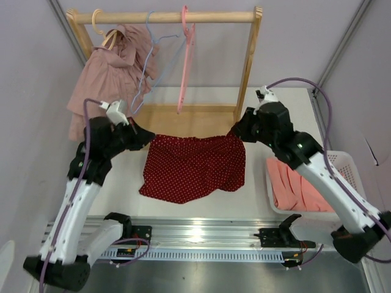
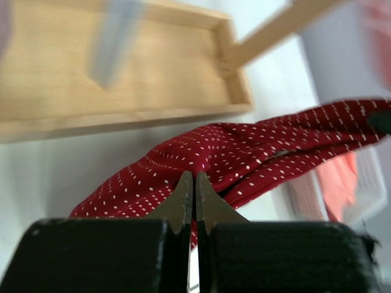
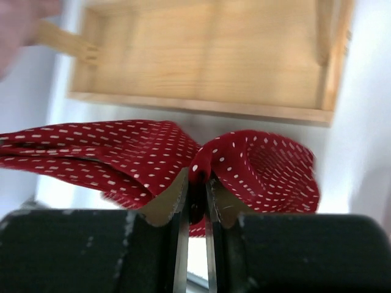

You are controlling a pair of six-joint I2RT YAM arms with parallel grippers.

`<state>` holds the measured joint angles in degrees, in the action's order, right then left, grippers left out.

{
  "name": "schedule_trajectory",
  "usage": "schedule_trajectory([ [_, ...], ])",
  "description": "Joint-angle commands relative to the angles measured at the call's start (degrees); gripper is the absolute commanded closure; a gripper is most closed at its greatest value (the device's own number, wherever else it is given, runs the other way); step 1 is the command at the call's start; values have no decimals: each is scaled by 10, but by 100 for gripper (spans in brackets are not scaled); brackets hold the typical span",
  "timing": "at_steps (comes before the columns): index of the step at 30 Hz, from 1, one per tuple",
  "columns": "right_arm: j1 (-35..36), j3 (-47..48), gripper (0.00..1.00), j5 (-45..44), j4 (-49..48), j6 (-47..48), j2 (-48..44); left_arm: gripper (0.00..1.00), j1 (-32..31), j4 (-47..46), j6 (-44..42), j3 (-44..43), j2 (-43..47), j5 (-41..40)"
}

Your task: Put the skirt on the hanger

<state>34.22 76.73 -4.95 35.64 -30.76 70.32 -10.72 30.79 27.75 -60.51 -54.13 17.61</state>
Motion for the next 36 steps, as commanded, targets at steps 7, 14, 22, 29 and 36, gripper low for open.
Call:
schedule_trajectory([
  [7,151,74,100,-25,18,51,-200,100,-2,43,-59,-71,215,197],
  [14,179,75,100,42,13,55,-277,100,-28,12,-25,-74,274,221],
  [22,179,140,100,14,72,40,-217,100,-31,116,2,-184,198,66],
  [29,50,103,100,109,98,25,-48,100,-24,49,26,-30,90,47],
  [36,-56,-24,100,168,-53,36,103,100,18,-55,20,47,-39,37],
])
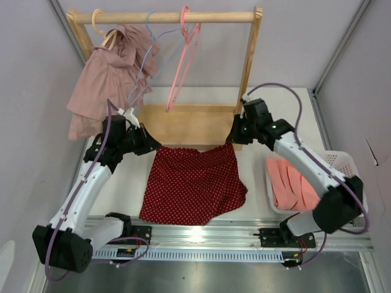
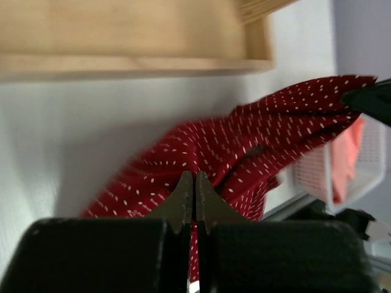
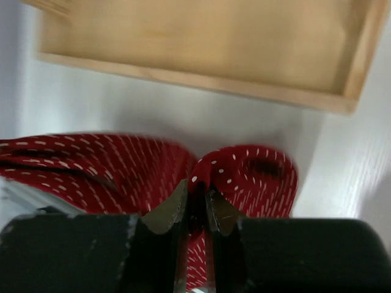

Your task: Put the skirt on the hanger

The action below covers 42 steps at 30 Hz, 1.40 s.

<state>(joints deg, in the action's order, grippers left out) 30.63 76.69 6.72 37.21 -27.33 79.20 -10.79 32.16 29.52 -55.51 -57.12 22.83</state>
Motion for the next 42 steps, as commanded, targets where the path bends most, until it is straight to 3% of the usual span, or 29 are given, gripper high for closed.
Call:
schedule_trajectory([
  [1,-21,-29,100,50,-79,1,36,100,23,-85,-2,-1,-18,-19],
  [10,-19,-68,100,20,-92,-5,50,100,53,-86,-38,-9,-70,-34],
  [17,-7,-196,100,-24,-76,-58,-56,100,53,-97,-23,158,20,16],
  [21,18,-276,99,-50,-66,-104,-127,97,25,-121,41,253,101,62],
  [22,32,-292,95,-55,-65,-120,-135,95,17,-121,50,261,113,60],
  [23,37,-318,87,-60,-66,-129,-143,86,10,-115,61,270,130,53],
  [24,43,-329,73,-63,-69,-134,-150,84,10,-103,63,270,138,43],
  [25,47,-338,67,-65,-72,-140,-163,83,10,-87,64,271,147,36],
  [27,56,-348,47,-66,-68,-147,-168,69,10,-76,74,270,172,31],
  [28,57,-348,43,-66,-64,-149,-171,59,10,-59,77,268,180,28],
  [29,60,-347,39,-72,-56,-151,-175,59,10,-55,82,261,189,27],
  [33,62,-328,34,-102,-35,-155,-195,46,10,-36,84,247,216,30],
  [42,55,-264,35,-138,-8,-127,-164,51,10,-3,55,223,238,40],
])
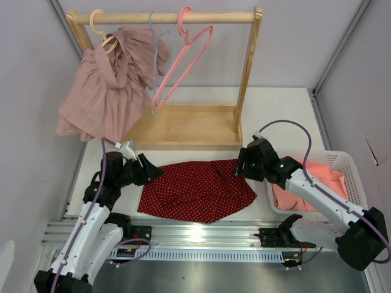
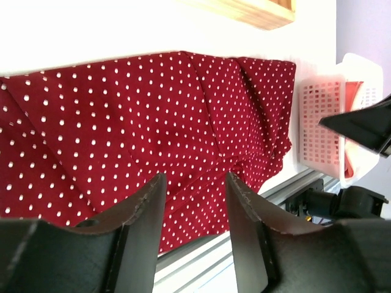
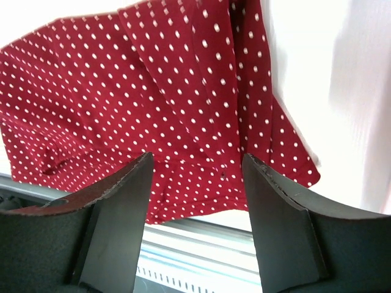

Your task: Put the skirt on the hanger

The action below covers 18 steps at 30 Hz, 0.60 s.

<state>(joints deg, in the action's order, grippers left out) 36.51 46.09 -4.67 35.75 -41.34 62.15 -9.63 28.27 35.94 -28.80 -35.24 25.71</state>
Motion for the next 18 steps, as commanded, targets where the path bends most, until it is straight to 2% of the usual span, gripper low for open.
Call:
schedule_trajectory([
  [1,-6,61,35,-25,10,18,8,50,-1,44,-29,-61,30,19],
  [4,-23,98,35,-22,19,32,14,50,-1,48,-46,-93,59,57],
  [6,-36,113,35,-13,20,42,21,49,-1,10,-48,-105,83,92],
  [9,-47,137,35,1,20,51,37,47,-1,-17,-56,-160,124,100],
  [10,-51,142,35,3,22,56,40,46,-1,-24,-67,-212,126,91],
  [15,-55,164,35,9,25,64,55,45,-1,-116,-45,-323,85,108],
  [17,-57,168,35,9,27,71,59,44,-1,-138,-42,-368,63,85],
  [18,-57,169,35,11,26,71,59,44,-1,-139,-46,-403,28,46],
])
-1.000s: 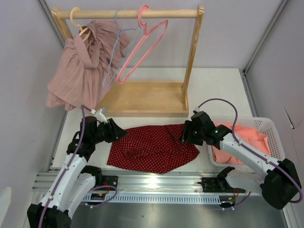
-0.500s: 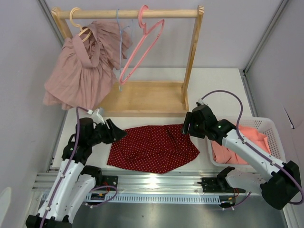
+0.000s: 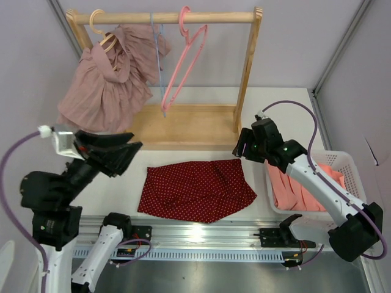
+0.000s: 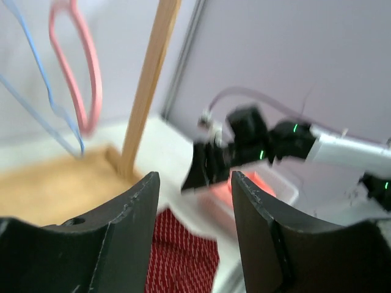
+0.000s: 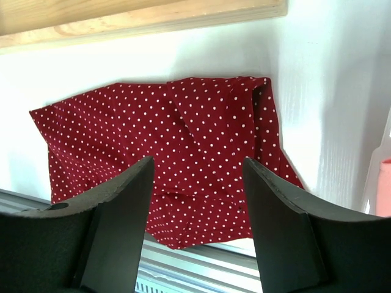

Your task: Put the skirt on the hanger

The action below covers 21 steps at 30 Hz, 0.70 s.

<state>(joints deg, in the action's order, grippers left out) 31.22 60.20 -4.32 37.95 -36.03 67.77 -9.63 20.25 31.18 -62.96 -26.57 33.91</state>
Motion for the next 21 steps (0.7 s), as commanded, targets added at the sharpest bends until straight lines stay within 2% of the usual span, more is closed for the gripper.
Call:
schedule_trajectory([
  [1,-5,28,35,11,3,18,4,44,-1,-52,-3,-98,-80,-59],
  [10,-6,33,36,27,-5,16,11,42,-7,-57,-49,-296,-360,-214],
  [11,-5,33,36,27,-5,17,13,40,-12,-56,-57,-303,-379,-226],
  [12,-6,35,36,28,-3,17,13,34,-26,-58,-77,-328,-393,-243],
  [16,-7,43,36,27,5,23,14,30,-41,-70,-110,-364,-452,-304],
  [21,-8,45,36,28,11,25,9,27,-57,-59,-135,-406,-513,-336],
])
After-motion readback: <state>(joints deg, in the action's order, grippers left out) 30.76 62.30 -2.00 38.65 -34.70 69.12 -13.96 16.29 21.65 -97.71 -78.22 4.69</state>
